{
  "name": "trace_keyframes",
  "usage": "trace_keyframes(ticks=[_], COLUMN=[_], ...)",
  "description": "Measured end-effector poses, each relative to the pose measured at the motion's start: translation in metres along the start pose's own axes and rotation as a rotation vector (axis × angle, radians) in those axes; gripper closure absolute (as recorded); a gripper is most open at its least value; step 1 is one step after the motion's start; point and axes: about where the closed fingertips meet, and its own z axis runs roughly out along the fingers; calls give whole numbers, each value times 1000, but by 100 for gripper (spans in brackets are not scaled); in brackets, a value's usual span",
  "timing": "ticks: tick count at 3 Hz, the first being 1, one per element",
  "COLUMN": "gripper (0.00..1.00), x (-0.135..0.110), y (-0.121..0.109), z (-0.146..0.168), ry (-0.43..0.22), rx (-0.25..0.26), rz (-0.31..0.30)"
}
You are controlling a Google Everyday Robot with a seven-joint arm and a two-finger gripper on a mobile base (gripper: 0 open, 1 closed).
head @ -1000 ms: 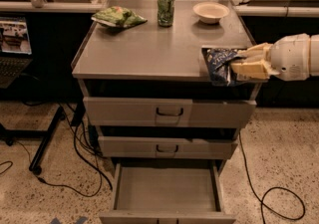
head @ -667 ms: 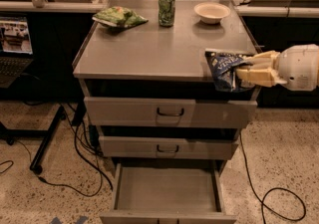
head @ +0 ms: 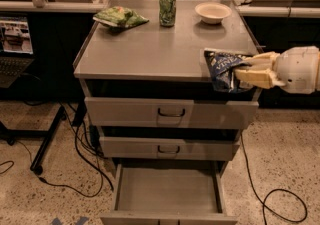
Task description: Place blue chip bag into bottom drawer
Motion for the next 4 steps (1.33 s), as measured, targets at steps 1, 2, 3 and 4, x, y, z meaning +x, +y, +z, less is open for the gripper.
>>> trace_keyframes(ticks=[1, 2, 3, 4], gripper=[100, 100, 100, 100], x=[28, 69, 124, 157], y=[17, 43, 78, 99], z=[14, 37, 67, 87], ry=[-7, -44, -56, -48], rx=[41, 52, 31, -7], rz=[80, 183, 329, 419])
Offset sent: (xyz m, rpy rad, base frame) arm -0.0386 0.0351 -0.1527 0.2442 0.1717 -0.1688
